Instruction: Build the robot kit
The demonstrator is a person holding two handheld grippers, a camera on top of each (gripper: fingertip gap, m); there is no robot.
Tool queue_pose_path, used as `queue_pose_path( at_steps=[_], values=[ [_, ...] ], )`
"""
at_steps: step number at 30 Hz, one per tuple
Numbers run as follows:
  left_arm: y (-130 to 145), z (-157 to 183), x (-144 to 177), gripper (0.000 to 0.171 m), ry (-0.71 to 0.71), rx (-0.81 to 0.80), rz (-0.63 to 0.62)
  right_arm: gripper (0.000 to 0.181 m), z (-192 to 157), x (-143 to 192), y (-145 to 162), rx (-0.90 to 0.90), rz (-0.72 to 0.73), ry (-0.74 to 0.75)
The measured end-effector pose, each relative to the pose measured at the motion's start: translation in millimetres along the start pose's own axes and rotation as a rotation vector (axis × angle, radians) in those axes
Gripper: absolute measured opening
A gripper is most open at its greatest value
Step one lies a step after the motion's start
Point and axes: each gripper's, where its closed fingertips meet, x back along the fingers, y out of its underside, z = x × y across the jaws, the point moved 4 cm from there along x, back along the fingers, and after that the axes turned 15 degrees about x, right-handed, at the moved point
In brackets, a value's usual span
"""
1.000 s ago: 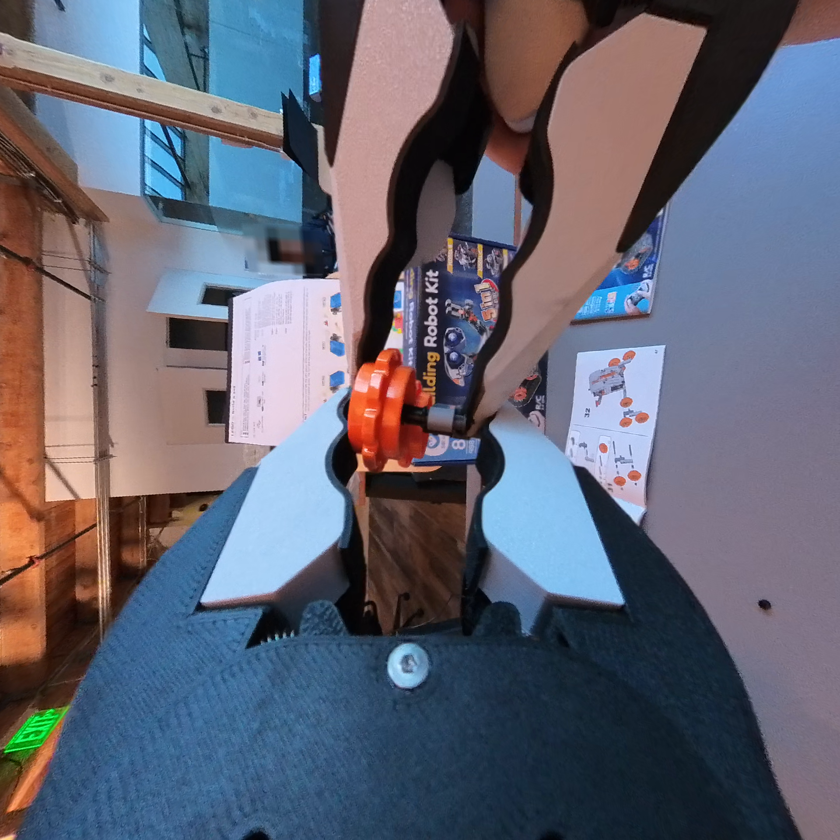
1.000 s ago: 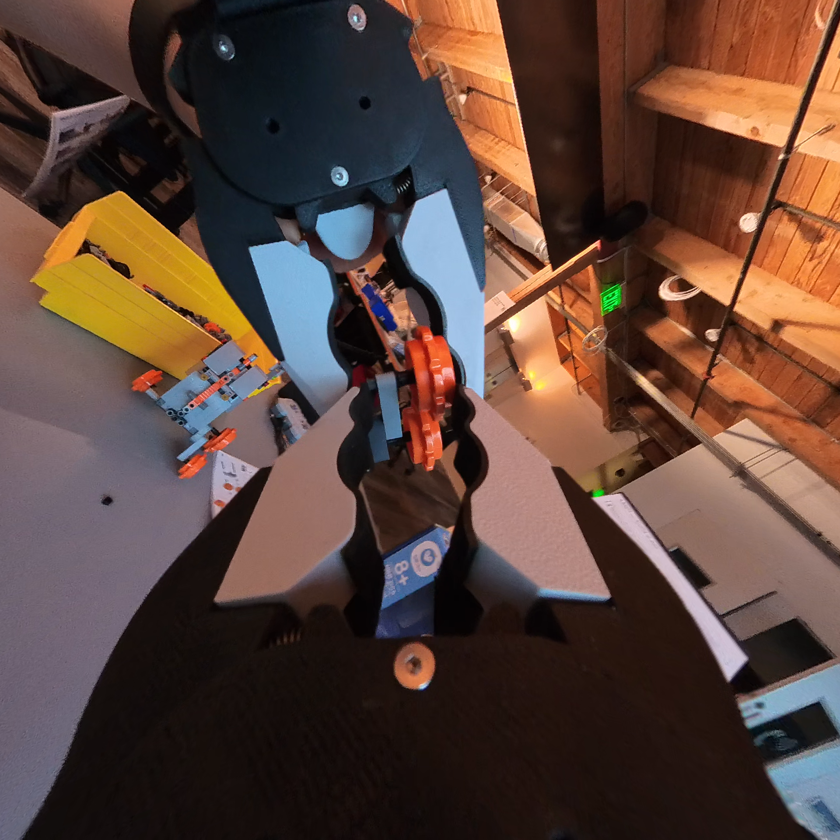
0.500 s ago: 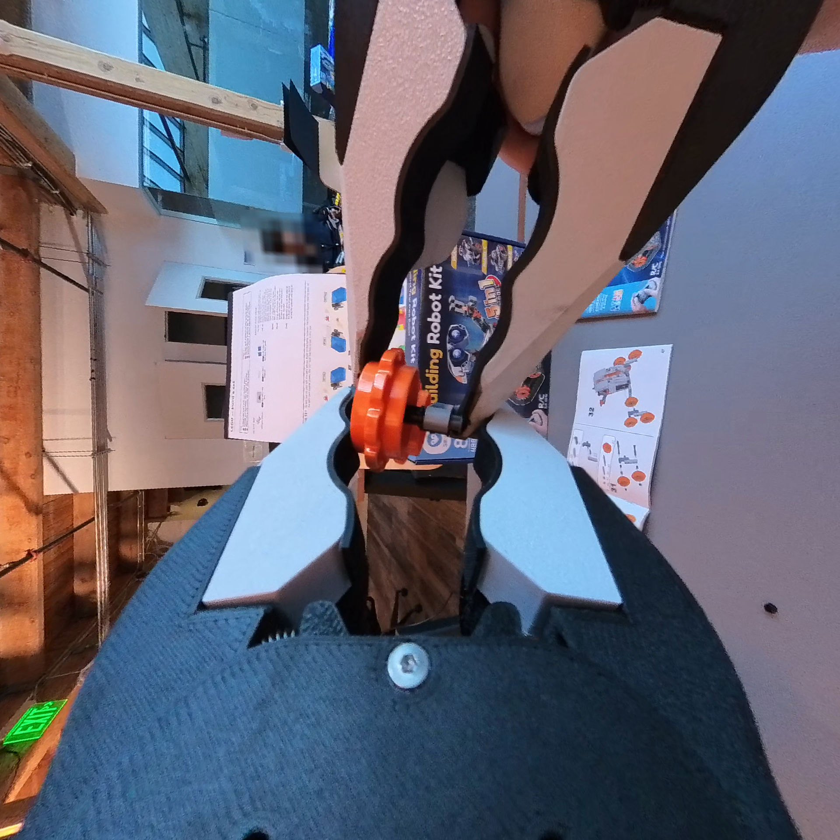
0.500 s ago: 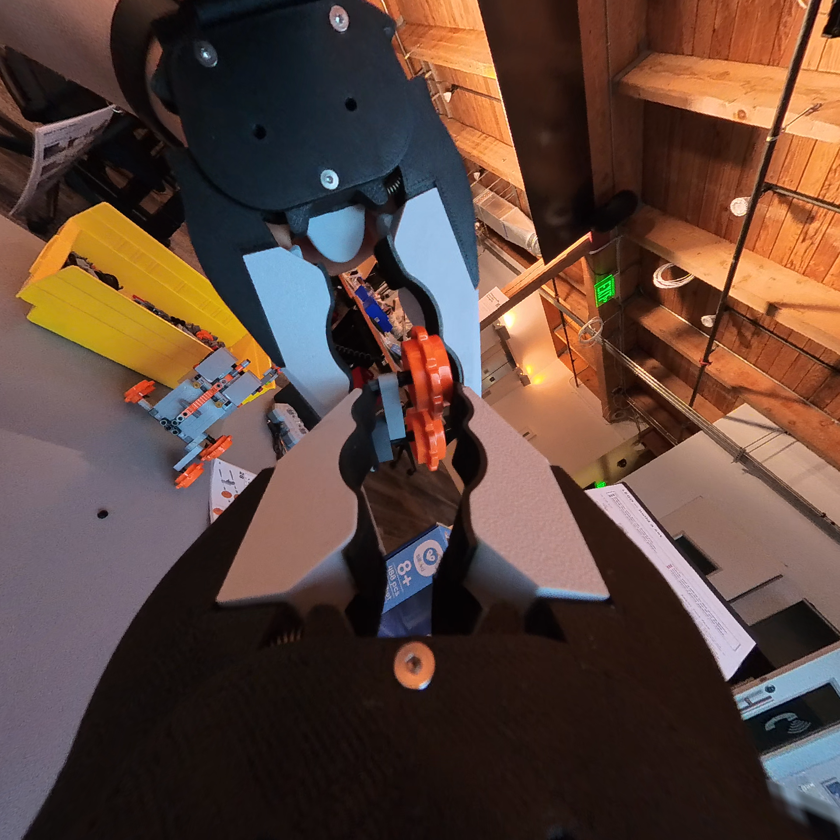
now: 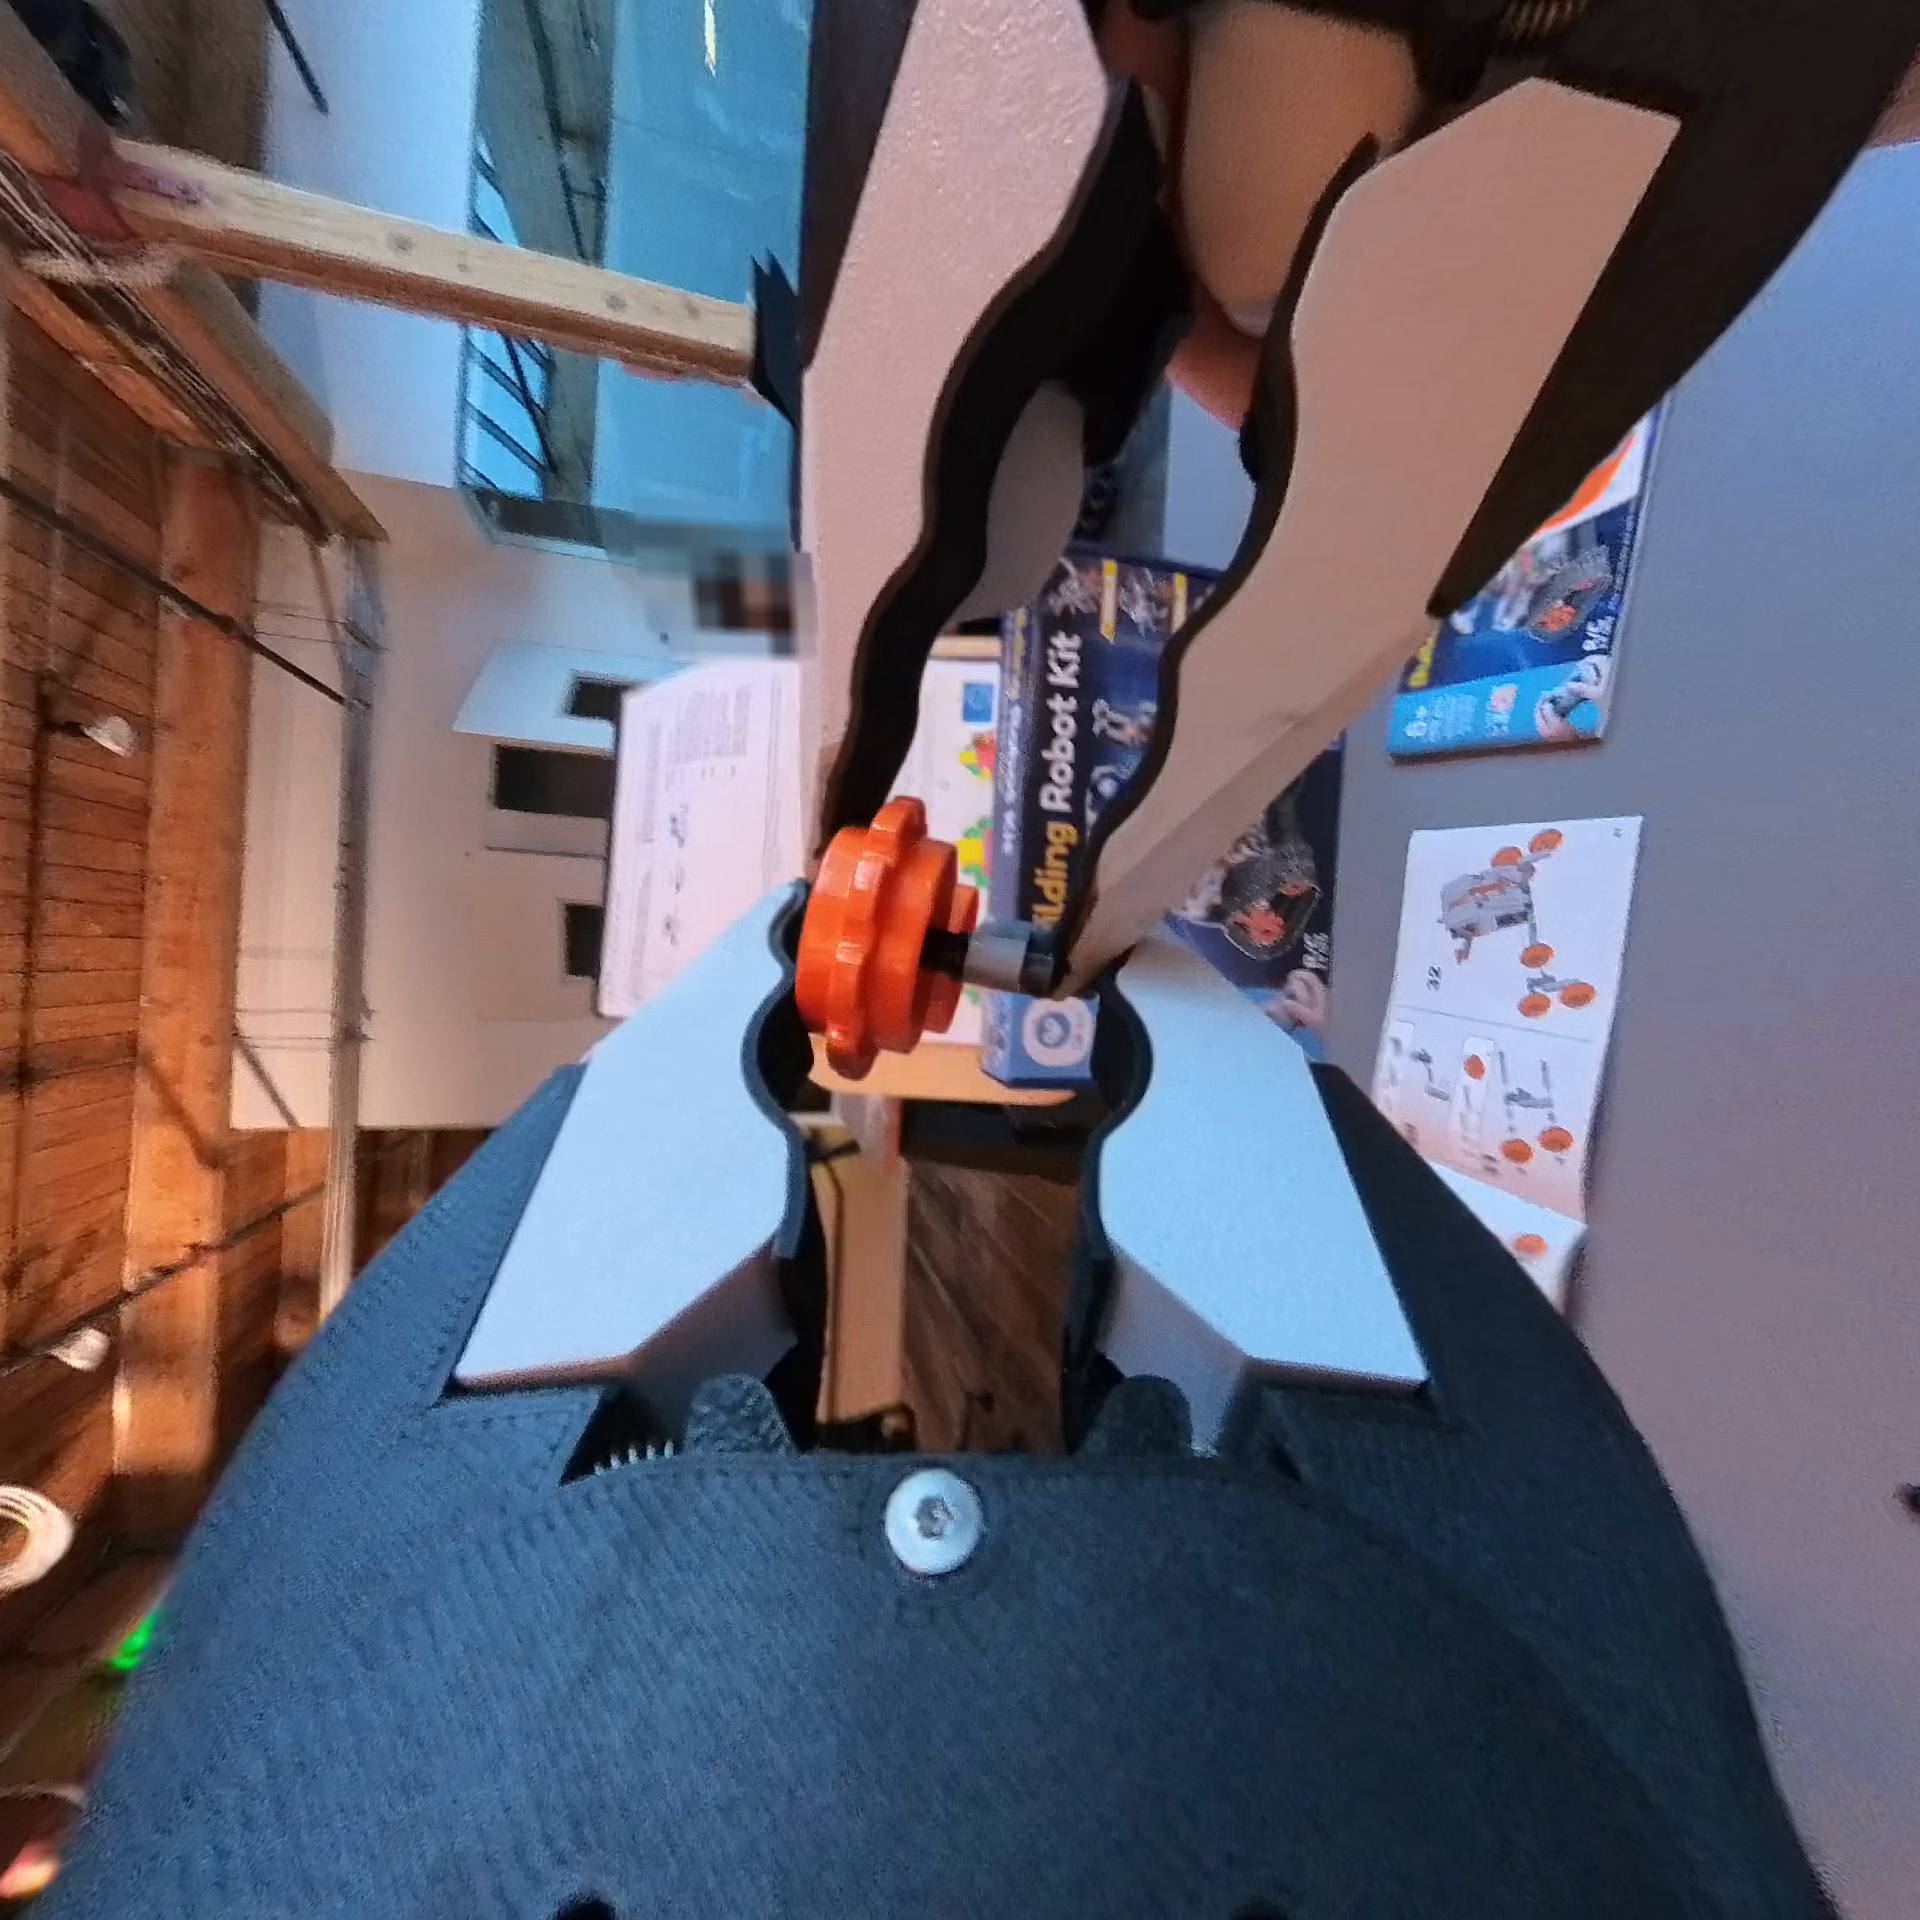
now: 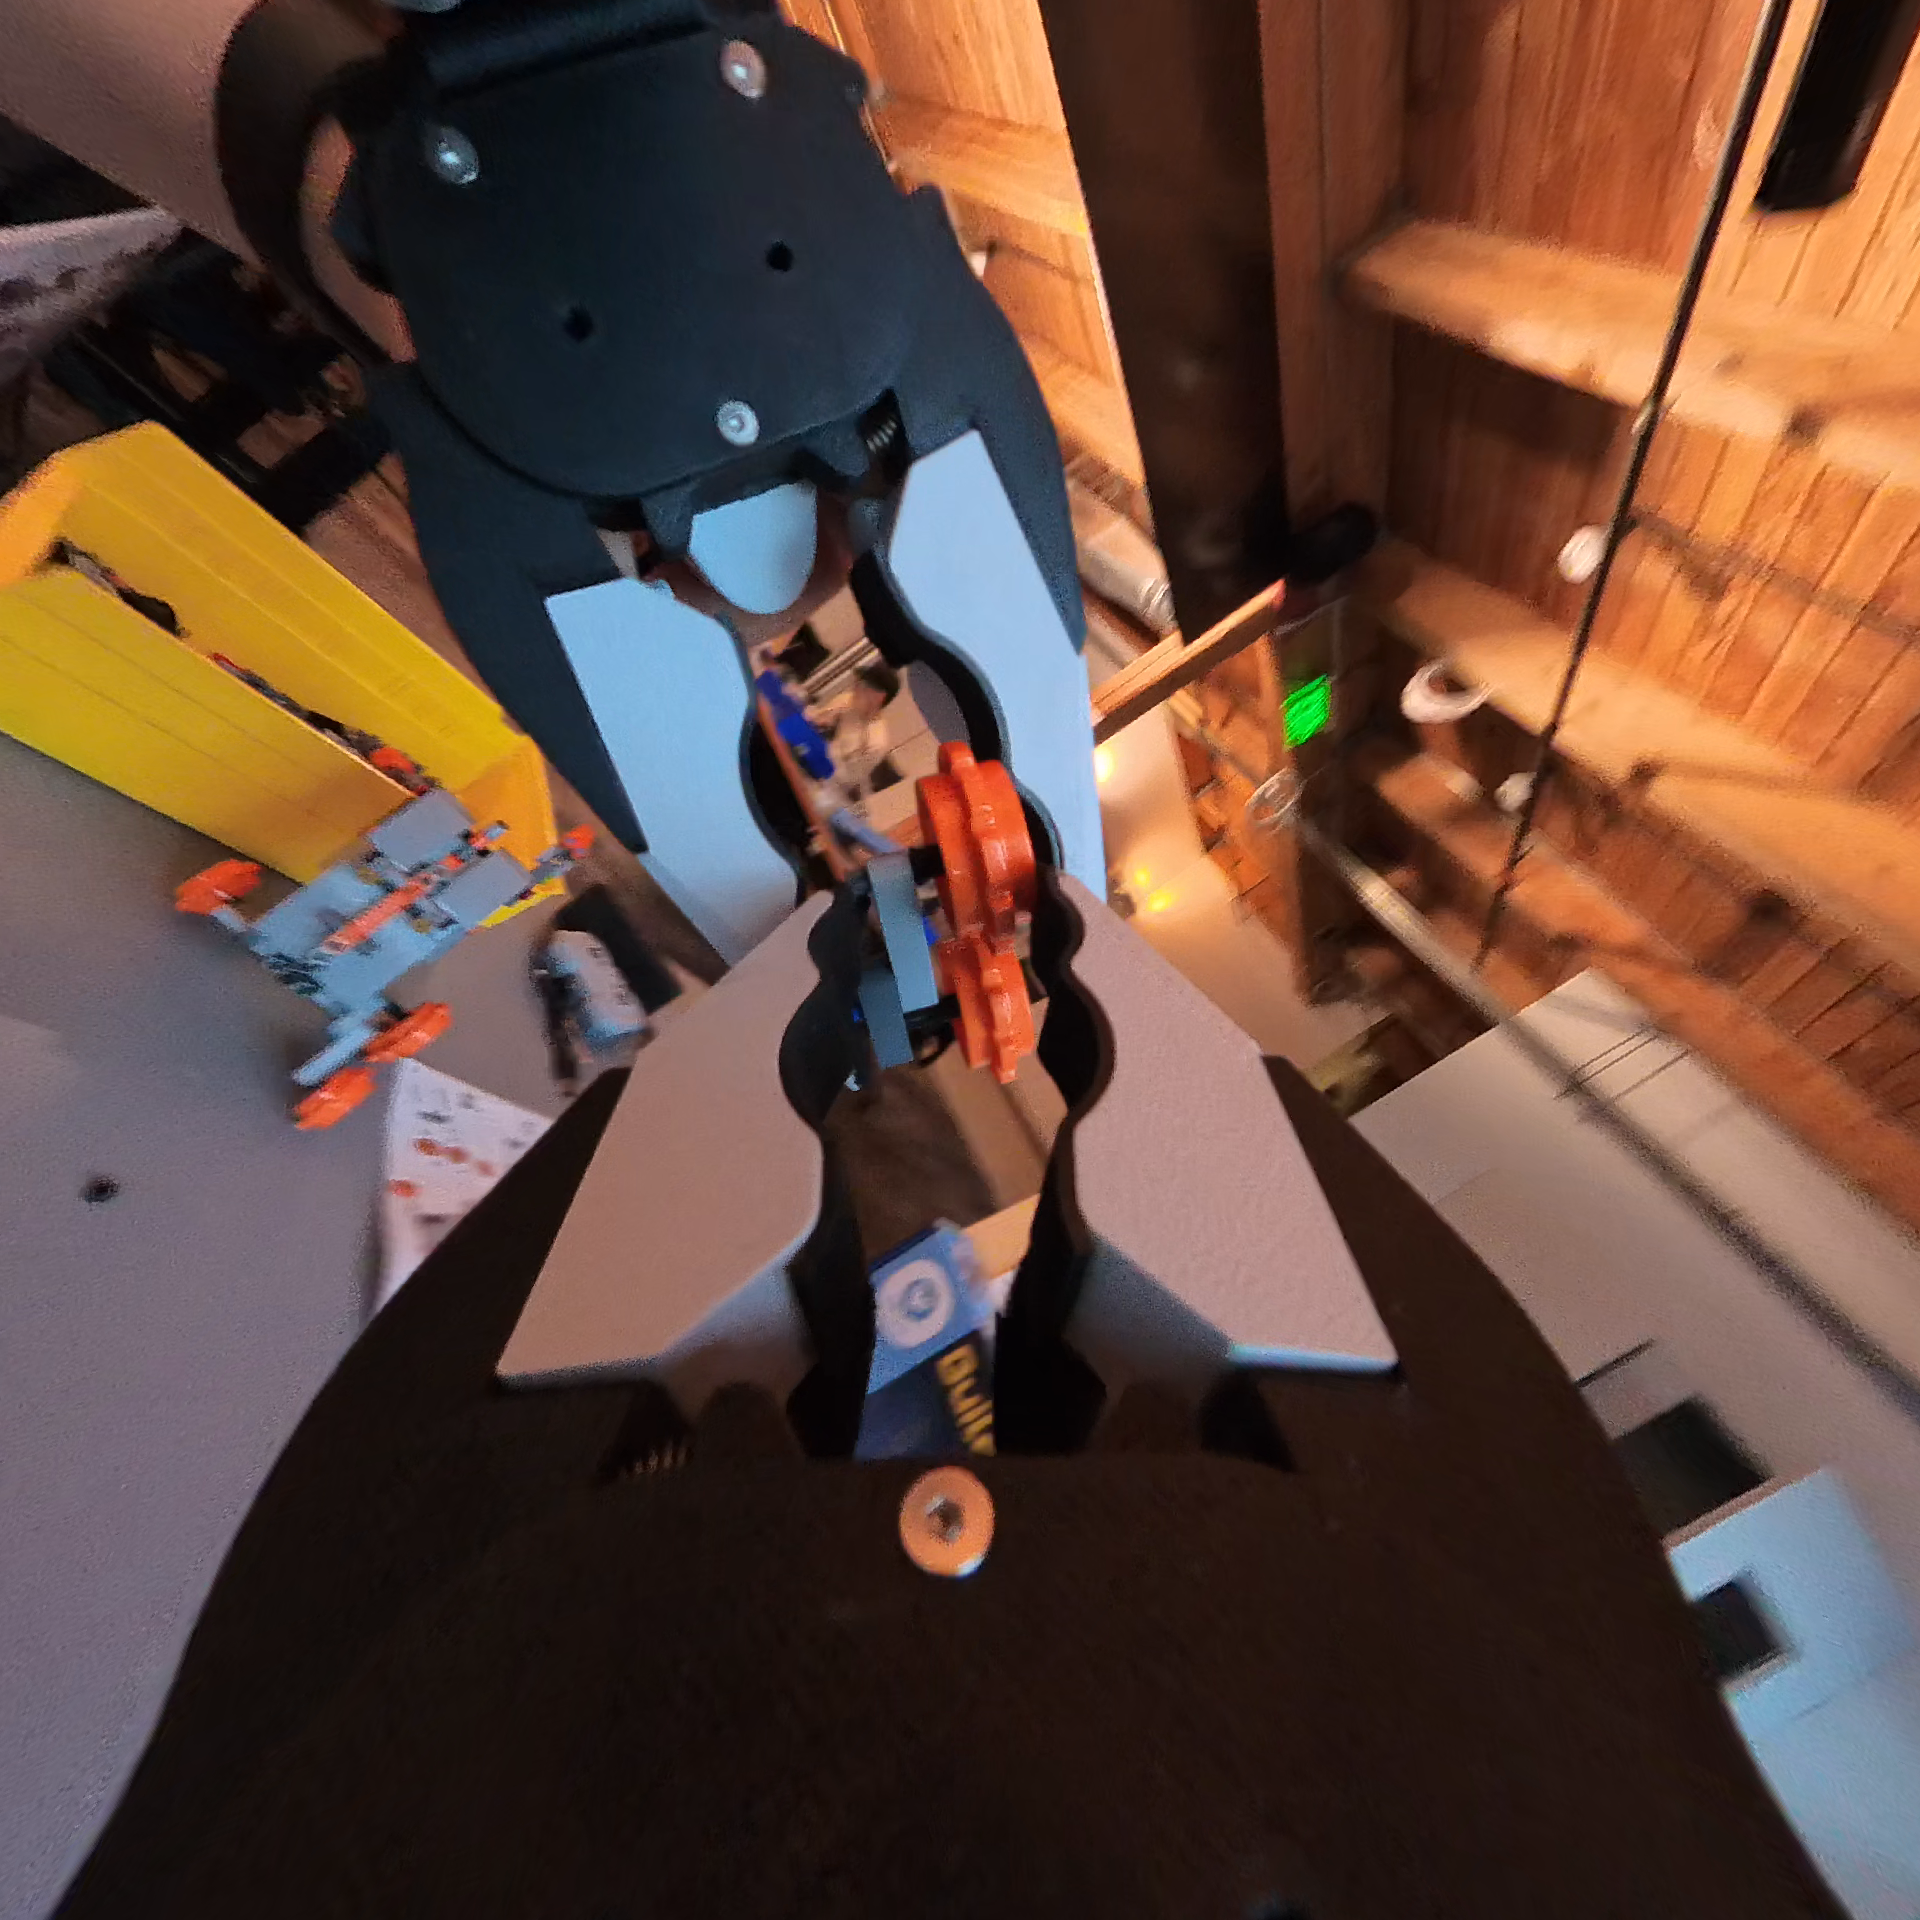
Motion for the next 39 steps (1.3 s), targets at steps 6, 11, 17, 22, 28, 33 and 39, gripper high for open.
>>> queue_pose_path(
  at_steps=[6, 11, 17, 22, 28, 33, 39],
  values=[
    [-1.5, 5.9, 12.3, 0.052, -0.293, -0.27, 0.119, 0.033, -12.2, 3.7, -11.2, 0.373, 0.07, 0.162],
    [6.3, 9.8, 17.6, 0.052, -0.355, -0.262, 0.138, 0.034, -20.8, -0.3, -15.4, 0.461, 0.062, 0.169],
    [11.8, 15.2, 23.7, 0.053, -0.342, -0.25, 0.125, 0.034, -27.8, -2.6, -18.9, 0.439, 0.115, 0.149],
    [10.0, 17.6, 29.1, 0.059, -0.204, -0.074, 0.128, 0.034, -24.1, -5.4, -20.6, 0.078, 0.206, -0.014],
    [3.2, 14.4, 40.1, 0.049, 0.102, 0.362, 0.18, 0.032, -9.1, -2.8, -21.3, -0.346, 0.34, -0.145],
    [10.7, 16.2, 42.3, 0.044, 0.233, 0.611, 0.254, 0.034, -7.6, -3.4, -16.4, -0.454, 0.364, -0.201],
    [13.4, 24.3, 33.1, 0.035, 0.276, 0.755, 0.348, 0.034, -10.2, -4.6, -12.7, -0.476, 0.372, -0.219]
  ],
)
